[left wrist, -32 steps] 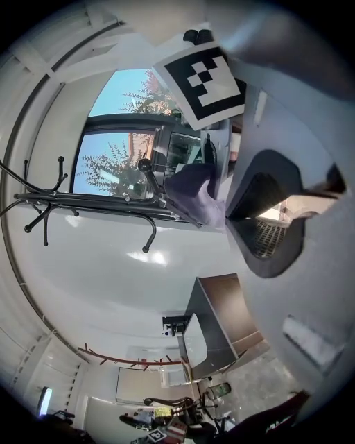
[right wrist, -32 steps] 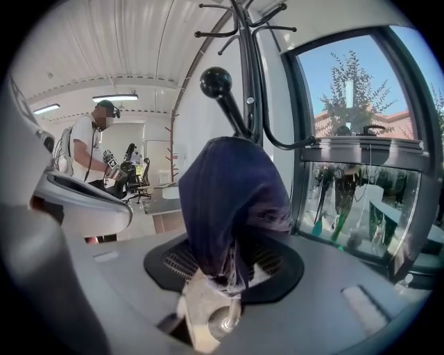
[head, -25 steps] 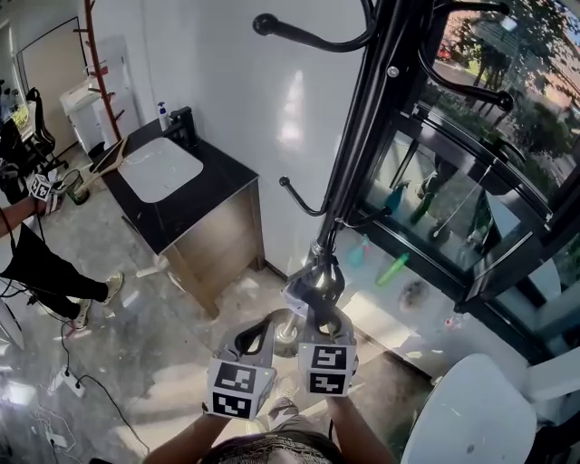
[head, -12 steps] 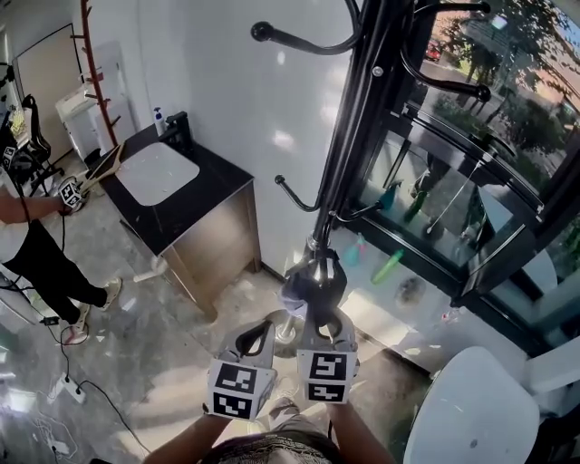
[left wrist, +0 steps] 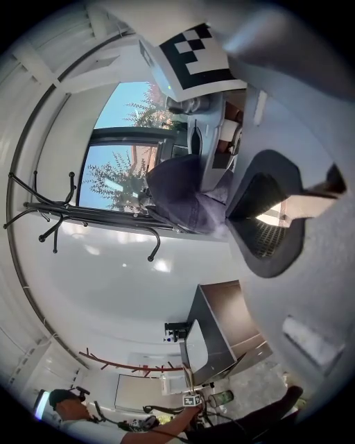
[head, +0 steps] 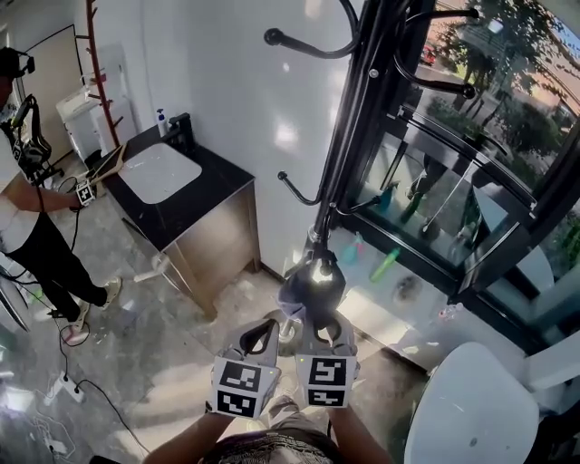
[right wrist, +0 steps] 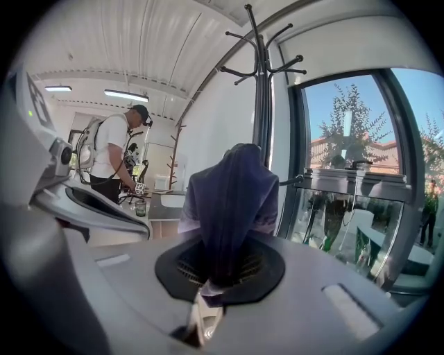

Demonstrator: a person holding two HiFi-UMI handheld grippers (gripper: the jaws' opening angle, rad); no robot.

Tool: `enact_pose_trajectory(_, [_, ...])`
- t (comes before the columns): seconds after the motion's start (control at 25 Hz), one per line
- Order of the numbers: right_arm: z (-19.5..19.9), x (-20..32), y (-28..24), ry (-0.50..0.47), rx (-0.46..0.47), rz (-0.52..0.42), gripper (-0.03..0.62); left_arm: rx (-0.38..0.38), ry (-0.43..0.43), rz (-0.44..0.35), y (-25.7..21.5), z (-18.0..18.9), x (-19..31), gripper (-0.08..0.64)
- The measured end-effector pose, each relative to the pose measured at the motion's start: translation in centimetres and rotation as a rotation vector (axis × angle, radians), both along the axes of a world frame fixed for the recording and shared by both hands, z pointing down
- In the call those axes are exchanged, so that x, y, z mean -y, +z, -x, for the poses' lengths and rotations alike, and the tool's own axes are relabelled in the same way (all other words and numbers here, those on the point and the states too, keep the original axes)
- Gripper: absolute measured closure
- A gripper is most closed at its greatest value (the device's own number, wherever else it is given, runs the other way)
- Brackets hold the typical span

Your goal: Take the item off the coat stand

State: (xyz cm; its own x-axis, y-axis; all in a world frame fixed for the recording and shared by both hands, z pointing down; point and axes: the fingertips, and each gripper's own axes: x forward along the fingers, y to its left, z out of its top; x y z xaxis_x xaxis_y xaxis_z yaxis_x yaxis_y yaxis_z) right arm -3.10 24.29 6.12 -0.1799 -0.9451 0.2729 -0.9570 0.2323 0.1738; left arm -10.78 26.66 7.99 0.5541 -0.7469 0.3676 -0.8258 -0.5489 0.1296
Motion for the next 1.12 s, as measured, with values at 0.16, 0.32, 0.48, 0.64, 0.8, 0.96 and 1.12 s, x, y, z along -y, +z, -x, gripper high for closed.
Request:
enact_pose_trajectory(0.16, [0.2, -1.4, -0.4, -0.002, 0.004, -0.008, 0.577, -0.006, -0.006, -0.011, -0.4, 0.3, -0.9, 0.555])
enact_pose_trajectory(0.32, [0.3, -2.7, -0.5, 0.0, 0.005, -0.011, 0.577, -0.012, -0.012, -0.02, -0.6, 0.4, -1.8, 0.555])
enact_pose_trajectory(0.48, [0.6, -4.1, -0.6, 0.002, 0.006, -0.015, 0.577, -0.013, -0.019, -0.027, -0.6, 0.9, -2.8, 0.555])
enact_pose_trajectory(0.64, [0.5, -5.8, -0.6, 0.008, 0.015, -0.013, 0.577, -0.016, -0.019, -0.035, -0.6, 0.9, -4.0, 0.555])
enact_pose_trajectory(0.8, [0.0, -7.4, -0.5, 0.02, 0.032, -0.01, 0.577, -0.018, -0.012, -0.044, -0.5, 0.6, -5.3, 0.555])
enact_pose_trajectory(0.96, [-0.4, -9.0, -0.6, 0.035, 0.053, -0.007, 0.577, -0.021, 0.001, -0.047, -0.4, 0.2, -6.4, 0.555])
enact_pose_trajectory(1.12, [-0.9, -10.4, -0.6, 0.045, 0.073, 0.0, 0.577, -0.022, 0.016, -0.05, -0.4, -0.5, -7.5, 0.555])
